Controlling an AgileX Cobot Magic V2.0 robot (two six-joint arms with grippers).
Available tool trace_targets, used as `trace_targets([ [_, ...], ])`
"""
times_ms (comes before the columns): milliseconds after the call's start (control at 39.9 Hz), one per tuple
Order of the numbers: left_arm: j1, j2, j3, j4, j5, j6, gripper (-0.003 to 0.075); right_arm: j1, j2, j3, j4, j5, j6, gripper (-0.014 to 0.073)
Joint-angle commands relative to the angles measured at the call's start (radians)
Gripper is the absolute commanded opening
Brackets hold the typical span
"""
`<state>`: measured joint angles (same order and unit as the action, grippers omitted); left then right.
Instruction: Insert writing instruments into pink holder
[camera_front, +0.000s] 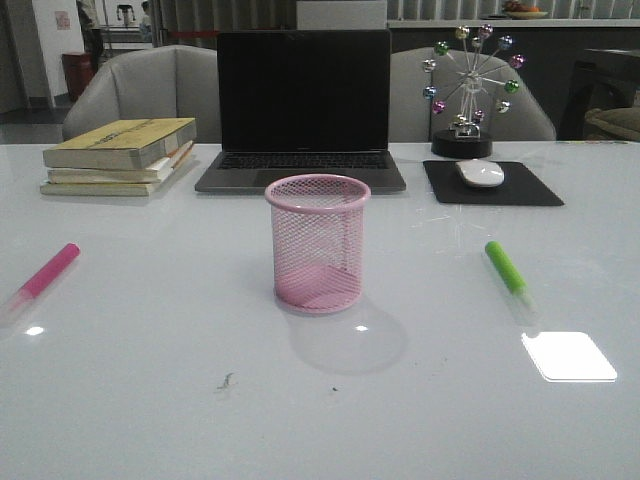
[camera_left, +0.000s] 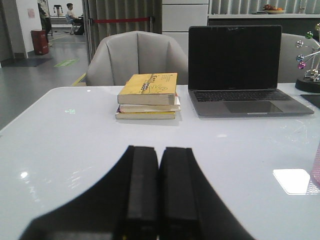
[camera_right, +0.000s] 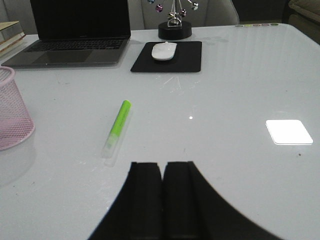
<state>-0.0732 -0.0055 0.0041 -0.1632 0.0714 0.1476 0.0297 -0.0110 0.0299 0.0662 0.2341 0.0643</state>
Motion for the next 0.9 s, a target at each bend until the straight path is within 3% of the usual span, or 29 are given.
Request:
trace_targets([
  [0,-0.008,-0.022,0.005,-0.007,-0.089,-0.001,0.0092,-0.003,-0.018,0.002,-0.002,-0.083,-0.009,0.0050],
  [877,-0.008,-0.022,0.005,-0.007,-0.115,-0.001,0.0092,-0.003,-0.018,0.002,-0.010,-0.093,-0.009,0.0050],
])
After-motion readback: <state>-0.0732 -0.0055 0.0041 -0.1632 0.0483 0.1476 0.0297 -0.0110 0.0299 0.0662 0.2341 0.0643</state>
